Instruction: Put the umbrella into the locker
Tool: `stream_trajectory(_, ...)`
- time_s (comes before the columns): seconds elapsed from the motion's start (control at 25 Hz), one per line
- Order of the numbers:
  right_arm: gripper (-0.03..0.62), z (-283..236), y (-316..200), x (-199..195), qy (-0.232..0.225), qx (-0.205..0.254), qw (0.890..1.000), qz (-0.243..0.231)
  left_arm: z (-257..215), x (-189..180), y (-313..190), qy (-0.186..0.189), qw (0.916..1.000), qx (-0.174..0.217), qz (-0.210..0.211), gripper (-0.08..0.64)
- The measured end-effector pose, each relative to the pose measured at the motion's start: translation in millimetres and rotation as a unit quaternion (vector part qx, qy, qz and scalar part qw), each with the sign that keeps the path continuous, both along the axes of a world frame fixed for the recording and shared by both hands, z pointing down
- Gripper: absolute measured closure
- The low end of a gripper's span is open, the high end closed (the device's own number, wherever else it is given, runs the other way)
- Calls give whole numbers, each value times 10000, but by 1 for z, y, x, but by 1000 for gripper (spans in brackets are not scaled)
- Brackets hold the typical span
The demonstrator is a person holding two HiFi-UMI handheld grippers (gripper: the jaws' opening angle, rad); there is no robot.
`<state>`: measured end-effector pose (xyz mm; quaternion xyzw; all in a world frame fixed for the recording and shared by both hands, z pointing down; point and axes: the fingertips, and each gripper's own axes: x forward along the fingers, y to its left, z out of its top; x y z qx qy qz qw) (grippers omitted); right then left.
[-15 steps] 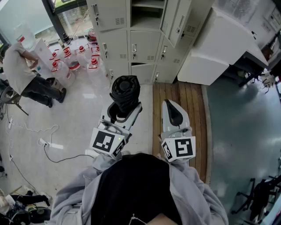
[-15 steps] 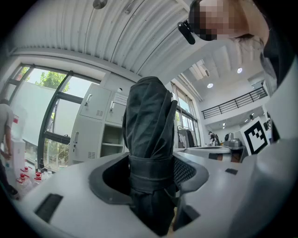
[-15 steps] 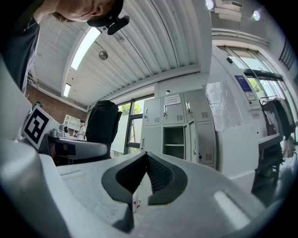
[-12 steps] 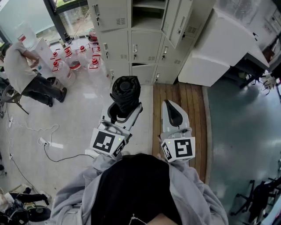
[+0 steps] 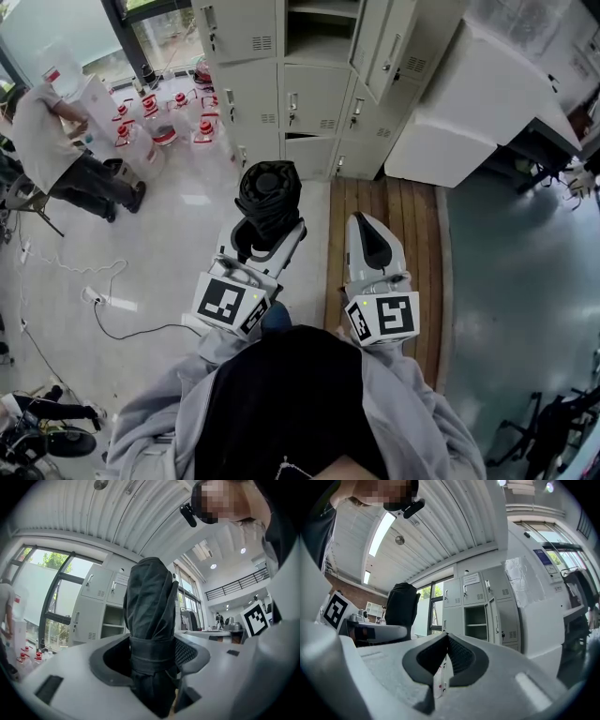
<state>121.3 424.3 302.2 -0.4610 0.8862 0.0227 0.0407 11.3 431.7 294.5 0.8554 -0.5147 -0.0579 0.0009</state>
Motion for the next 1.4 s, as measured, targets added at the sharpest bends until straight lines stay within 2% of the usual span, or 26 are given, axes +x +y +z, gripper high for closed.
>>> stream_trajectory(0.44, 588, 10, -45, -19, 34, -37, 10000, 28, 8, -22, -47, 105, 9999, 35, 30, 307)
stream_trajectory(0.92, 588, 15, -170, -52, 27, -195, 9993, 330, 10, -58, -172, 168, 9995, -2, 283, 307)
stream_trajectory(1.4, 588, 24, -278, -76, -29, -266, 9965, 787, 13, -79, -289, 188, 9967, 48, 785, 307)
